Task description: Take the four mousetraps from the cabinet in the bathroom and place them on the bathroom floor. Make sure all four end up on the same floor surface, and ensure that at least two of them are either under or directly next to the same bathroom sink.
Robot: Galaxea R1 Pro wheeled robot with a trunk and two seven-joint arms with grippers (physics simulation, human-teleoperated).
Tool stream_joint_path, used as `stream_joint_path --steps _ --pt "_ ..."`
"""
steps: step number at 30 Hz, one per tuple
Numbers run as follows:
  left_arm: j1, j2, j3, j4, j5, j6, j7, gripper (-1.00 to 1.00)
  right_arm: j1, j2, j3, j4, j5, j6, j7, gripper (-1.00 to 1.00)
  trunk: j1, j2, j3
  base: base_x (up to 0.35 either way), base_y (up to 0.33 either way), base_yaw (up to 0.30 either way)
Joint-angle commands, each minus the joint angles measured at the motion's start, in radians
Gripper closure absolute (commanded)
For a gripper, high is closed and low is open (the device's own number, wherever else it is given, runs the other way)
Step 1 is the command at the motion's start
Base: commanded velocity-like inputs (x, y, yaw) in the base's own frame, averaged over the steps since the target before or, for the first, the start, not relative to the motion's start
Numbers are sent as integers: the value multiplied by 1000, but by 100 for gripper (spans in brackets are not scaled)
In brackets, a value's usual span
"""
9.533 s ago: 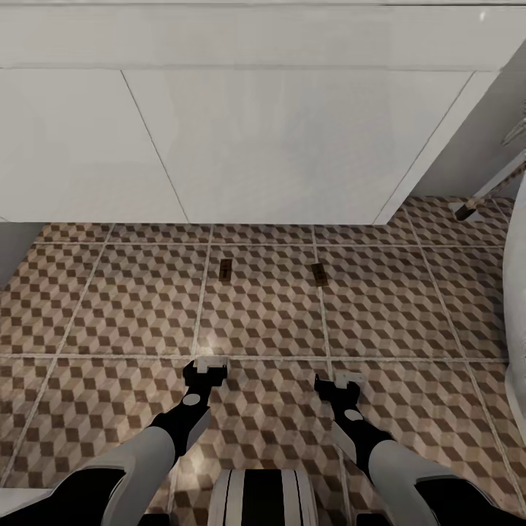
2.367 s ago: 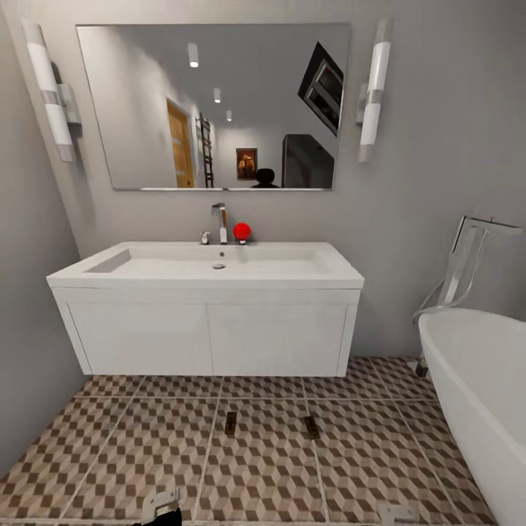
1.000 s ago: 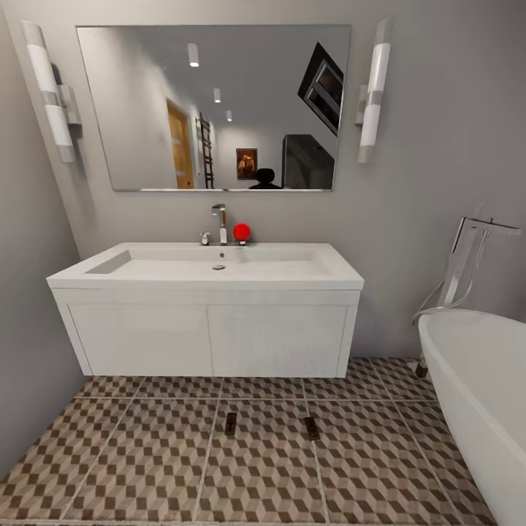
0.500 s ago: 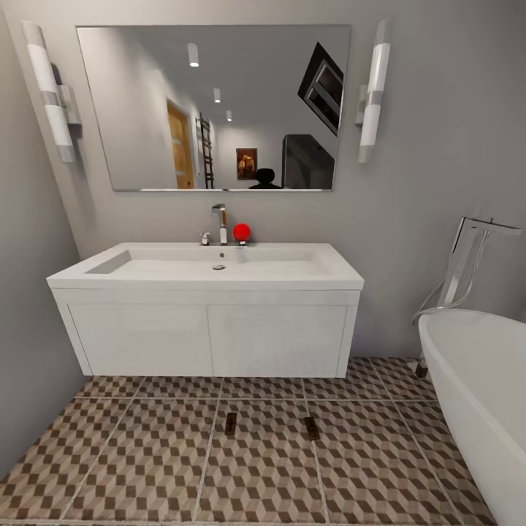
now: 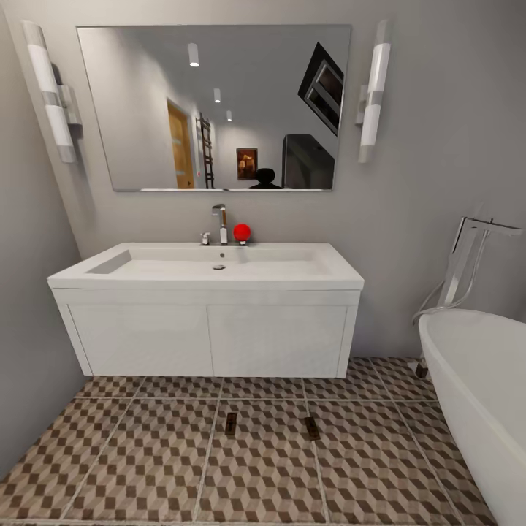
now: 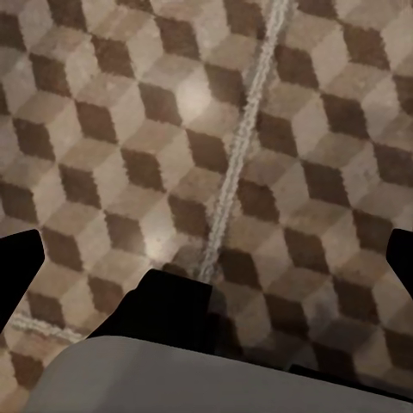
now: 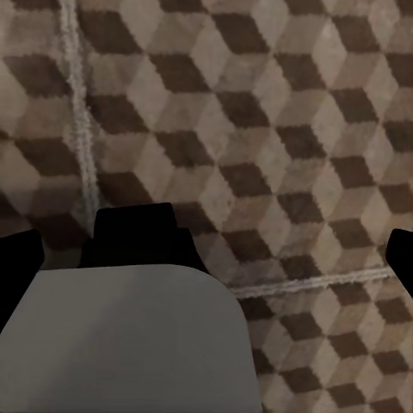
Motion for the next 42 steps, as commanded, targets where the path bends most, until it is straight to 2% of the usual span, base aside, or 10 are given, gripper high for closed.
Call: stream_joint_path --steps 1,42 --pt "-1 0 3 1 4 -4 0 -100 -1 0 7 3 -8 -7 -1 -100 0 0 -1 0 0 93" --pt "-1 -19 5 2 6 -4 2 -100 -1 0 7 3 -5 -9 0 -100 0 0 -1 0 0 269"
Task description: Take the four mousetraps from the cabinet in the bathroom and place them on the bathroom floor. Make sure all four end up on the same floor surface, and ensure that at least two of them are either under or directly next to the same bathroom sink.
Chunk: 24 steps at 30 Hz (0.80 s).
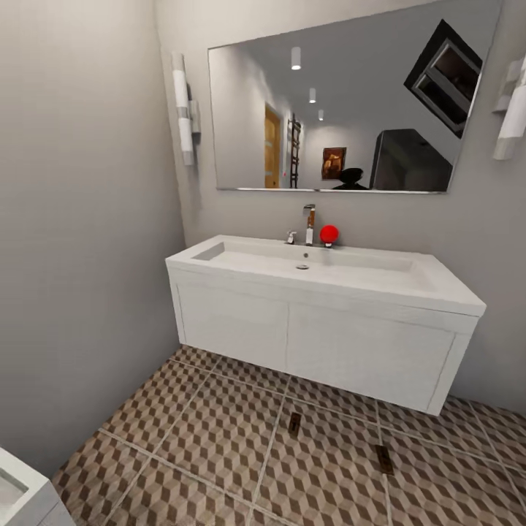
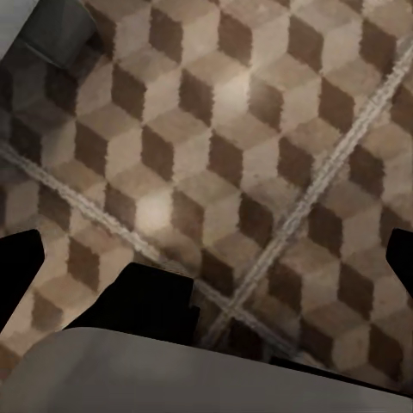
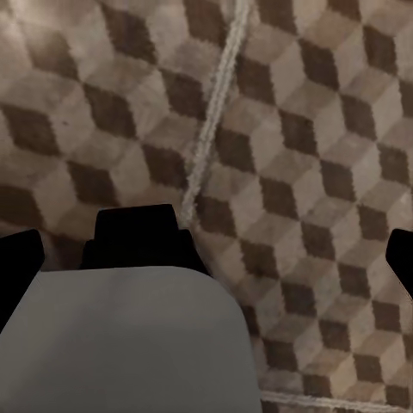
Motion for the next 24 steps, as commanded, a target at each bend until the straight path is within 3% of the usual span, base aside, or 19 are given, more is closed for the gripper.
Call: stream_joint_path --steps 1,9,24 --pt "-1 0 3 1 4 -4 0 -100 -1 0 7 3 -7 -6 -1 -100 0 0 -1 0 0 277" --pt "-1 0 3 2 4 -3 0 -100 -1 0 7 3 -7 -7 -1 -100 0 0 -1 0 0 277" --pt "-1 0 3 2 4 -2 0 -100 -1 -2 7 2 -9 -10 -1 -100 -58 105 46 0 0 277"
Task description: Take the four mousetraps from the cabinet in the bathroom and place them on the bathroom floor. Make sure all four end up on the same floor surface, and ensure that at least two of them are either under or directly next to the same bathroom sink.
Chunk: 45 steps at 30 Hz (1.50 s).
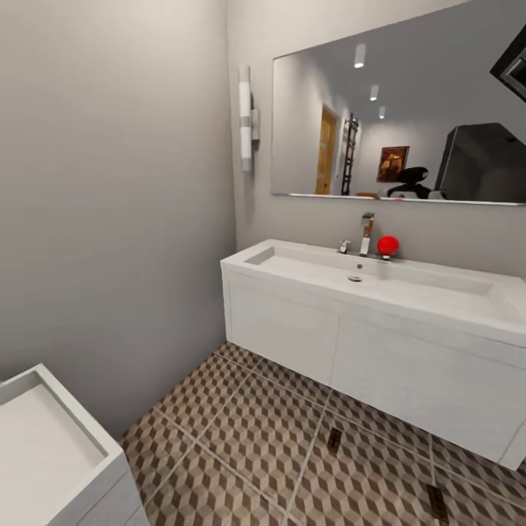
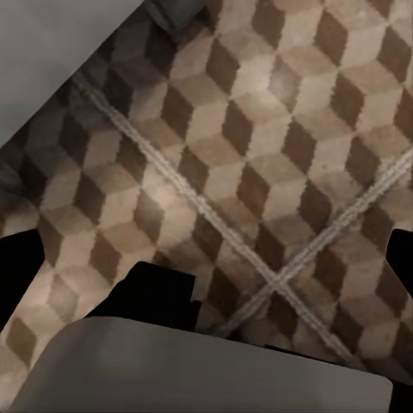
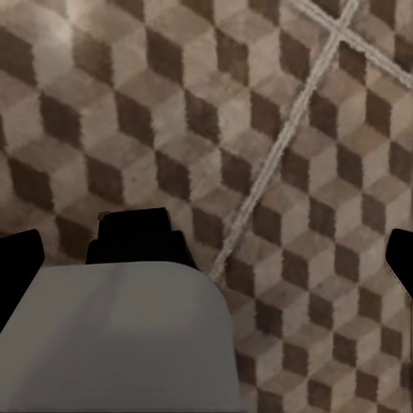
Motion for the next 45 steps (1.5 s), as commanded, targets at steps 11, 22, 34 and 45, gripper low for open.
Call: stream_joint_path --steps 11,22,34,45 --pt "-1 0 3 1 4 -5 0 -100 -1 2 6 3 -6 -4 -1 -100 -39 70 30 0 0 277" --pt "-1 0 3 1 4 -8 0 -100 -1 2 6 4 -6 -3 0 -100 -39 70 30 0 0 277" --pt "0 0 3 1 4 -6 0 -100 -1 3 6 4 -6 -2 3 -100 -39 70 30 0 0 277" --pt "1 0 3 1 4 -6 0 -100 -1 4 7 4 -6 0 5 -100 -39 70 30 0 0 277"
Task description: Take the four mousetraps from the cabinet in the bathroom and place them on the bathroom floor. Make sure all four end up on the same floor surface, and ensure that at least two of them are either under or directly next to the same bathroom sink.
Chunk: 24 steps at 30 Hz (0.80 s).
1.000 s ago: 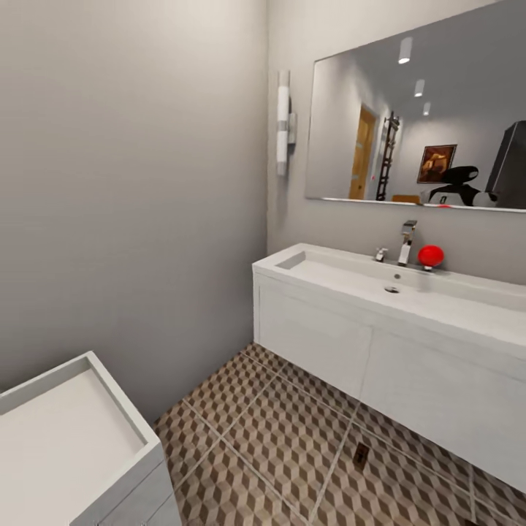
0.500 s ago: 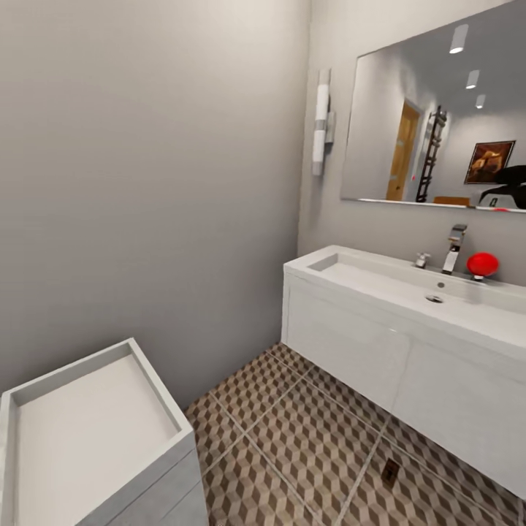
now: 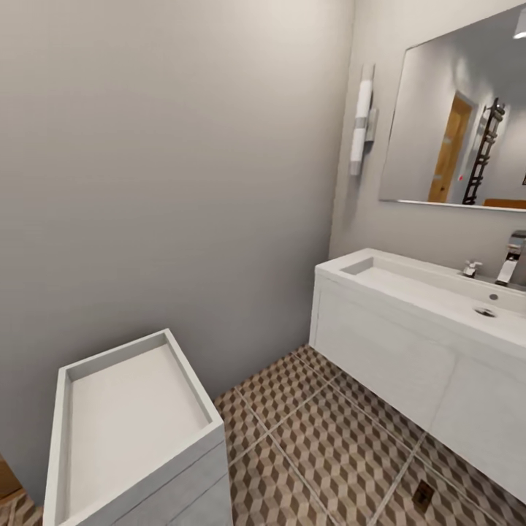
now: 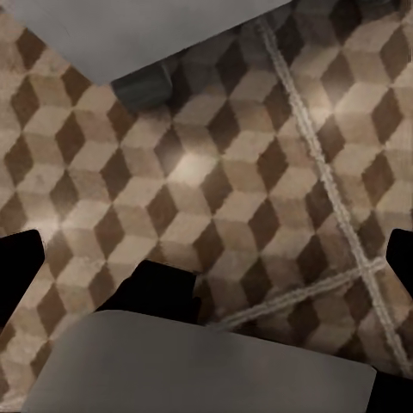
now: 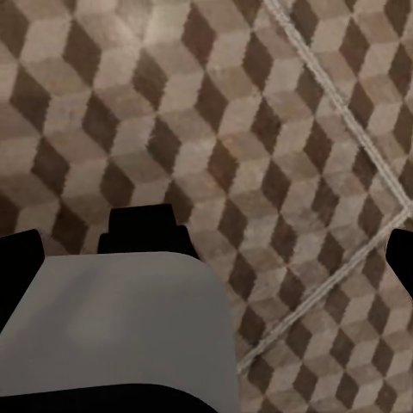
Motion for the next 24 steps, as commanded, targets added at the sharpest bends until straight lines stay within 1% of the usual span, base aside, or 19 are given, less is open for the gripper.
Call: stream_joint_path --steps 1,9,19,24 --pt "-1 0 3 1 4 -4 0 -100 -1 0 7 3 -7 -7 -1 -100 0 0 -1 0 0 277" --pt "-1 0 3 1 4 -6 0 -100 -1 0 7 3 -7 -7 -1 -100 0 0 -1 0 0 274" --pt "-1 0 3 1 4 -6 0 -100 -1 -1 7 3 -7 -4 -1 -100 0 0 -1 0 0 71" --pt "-1 0 3 1 4 -6 0 -100 -1 -1 7 3 -7 -6 12 -100 0 0 -1 0 0 203"
